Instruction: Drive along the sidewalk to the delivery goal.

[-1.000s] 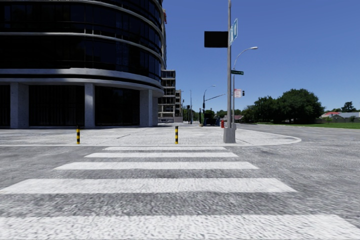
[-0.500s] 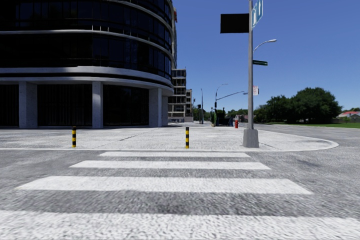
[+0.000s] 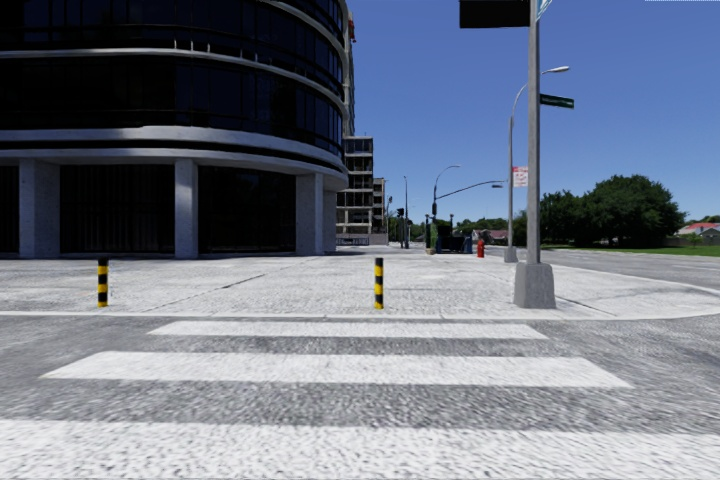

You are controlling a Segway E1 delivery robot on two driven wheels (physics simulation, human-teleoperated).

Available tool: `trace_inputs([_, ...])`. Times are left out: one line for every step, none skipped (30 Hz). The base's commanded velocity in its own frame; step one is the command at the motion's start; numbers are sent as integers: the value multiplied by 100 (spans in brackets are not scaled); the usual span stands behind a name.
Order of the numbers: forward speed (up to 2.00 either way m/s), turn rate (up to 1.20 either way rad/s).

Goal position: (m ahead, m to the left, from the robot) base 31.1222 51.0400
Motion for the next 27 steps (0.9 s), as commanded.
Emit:
trace_inputs([200, 23])
trace_inputs([200, 73])
trace_inputs([200, 99])
trace_inputs([200, 108])
trace_inputs([200, 110])
trace_inputs([200, 101])
trace_inputs([200, 60])
trace_inputs([200, 60])
trace_inputs([200, 45])
trace_inputs([200, 34])
trace_inputs([200, 10])
trace_inputs([200, 1])
trace_inputs([200, 0])
trace_inputs([200, 0])
trace_inputs([200, 0])
trace_inputs([200, 0])
trace_inputs([200, 0])
trace_inputs([200, 0])
trace_inputs([200, 0])
trace_inputs([200, 51])
trace_inputs([200, 65])
trace_inputs([200, 79])
trace_inputs([200, 91])
trace_inputs([200, 94])
trace_inputs([200, 95])
trace_inputs([200, 47])
trace_inputs([200, 21])
